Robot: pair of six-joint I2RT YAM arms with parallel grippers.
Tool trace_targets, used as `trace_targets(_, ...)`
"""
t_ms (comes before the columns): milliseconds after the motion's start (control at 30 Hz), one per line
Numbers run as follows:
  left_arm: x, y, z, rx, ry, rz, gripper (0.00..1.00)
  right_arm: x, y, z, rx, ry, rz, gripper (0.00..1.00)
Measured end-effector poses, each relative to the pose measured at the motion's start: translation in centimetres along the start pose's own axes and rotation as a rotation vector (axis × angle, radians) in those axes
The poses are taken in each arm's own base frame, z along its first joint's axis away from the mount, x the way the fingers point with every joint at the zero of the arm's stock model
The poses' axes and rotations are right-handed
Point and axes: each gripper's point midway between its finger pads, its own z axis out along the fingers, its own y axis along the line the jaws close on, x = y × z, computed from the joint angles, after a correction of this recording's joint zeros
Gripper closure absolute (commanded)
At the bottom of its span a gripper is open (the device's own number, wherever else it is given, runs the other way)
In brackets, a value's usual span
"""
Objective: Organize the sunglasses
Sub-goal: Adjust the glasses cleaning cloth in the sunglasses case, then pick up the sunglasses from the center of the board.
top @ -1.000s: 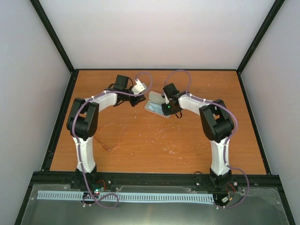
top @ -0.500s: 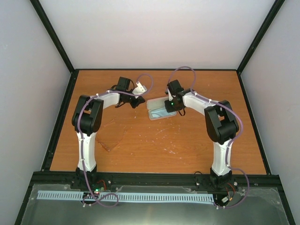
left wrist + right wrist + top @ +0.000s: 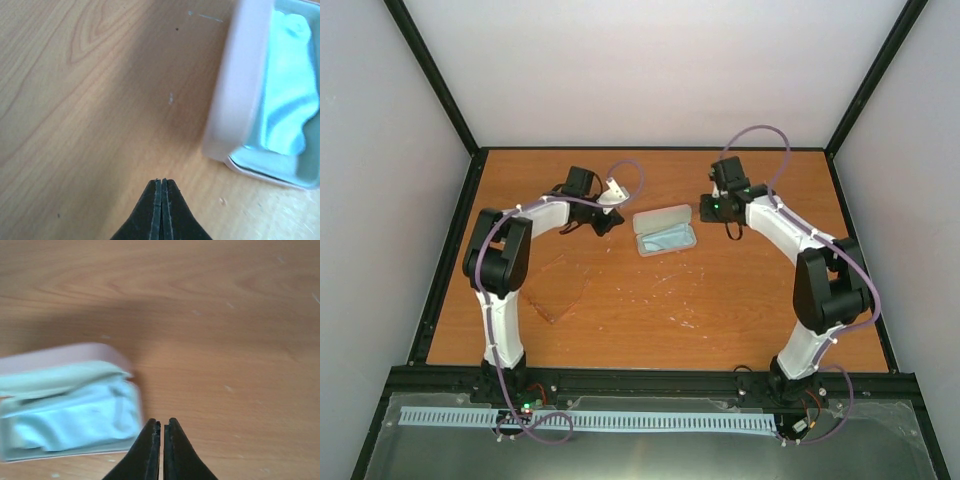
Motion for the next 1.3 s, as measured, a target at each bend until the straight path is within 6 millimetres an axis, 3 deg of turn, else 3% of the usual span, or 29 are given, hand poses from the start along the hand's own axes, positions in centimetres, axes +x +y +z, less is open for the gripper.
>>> trace_targets(100, 0.3, -0.8, -1.5, -0.014, 0.018, -0.005, 0.99, 2.3, -3.2, 1.3, 0.057, 0.066, 0.085, 0.90)
trace_targets(200, 0.2, -1.4, -3.3, -0.032, 0.027, -0.006, 0.95, 4.2, -3.0, 1.6, 0.046, 0.126, 0.074, 0.79)
trace_targets(300, -0.7, -1.3, -5.8, -0.043, 0.010, -0.017, 0.90, 4.1, 0.6, 0.7, -0.022, 0.146, -0.008, 0.72)
trace_targets(433, -0.4, 0.4, -11.1, -0.108, 0.010, -0.027, 0.80, 0.8, 7.8, -2.8, -0.159, 0.089, -0.146, 0.62)
trace_targets(500, 0.9, 1.3, -13.9, -0.160, 0.031, -0.010, 0.78, 0.5, 10.7, -4.1, -0.225, 0.074, -0.193, 0.58)
trace_targets(600, 5.0, 1.1, -17.3, -0.202, 0.116, 0.003, 0.72, 2.7, 13.3, -4.8, -0.273, 0.132, -0.261, 0.57)
trace_targets(767, 13.3, -1.1, -19.7, -0.156, 0.344, -0.001, 0.61, 6.9, 14.0, -3.4, -0.256, 0.254, -0.312, 0.55)
trace_targets(867, 16.3, -2.6, -20.6, -0.108, 0.453, 0.007, 0.59, 8.0, 13.5, -2.8, -0.242, 0.295, -0.311, 0.52)
trace_targets(1000, 16.7, -2.8, -22.6, -0.128, 0.481, 0.064, 0.58, 8.1, 13.9, -2.9, -0.270, 0.306, -0.313, 0.51)
trace_targets(1167, 16.0, -3.8, -26.5, -0.229, 0.458, 0.290, 0.50, 8.2, 16.0, -3.6, -0.356, 0.312, -0.356, 0.51)
trace_targets(1300, 17.0, -6.4, -26.3, -0.164, 0.465, 0.514, 0.46, 9.3, 17.3, -3.3, -0.394, 0.336, -0.400, 0.51)
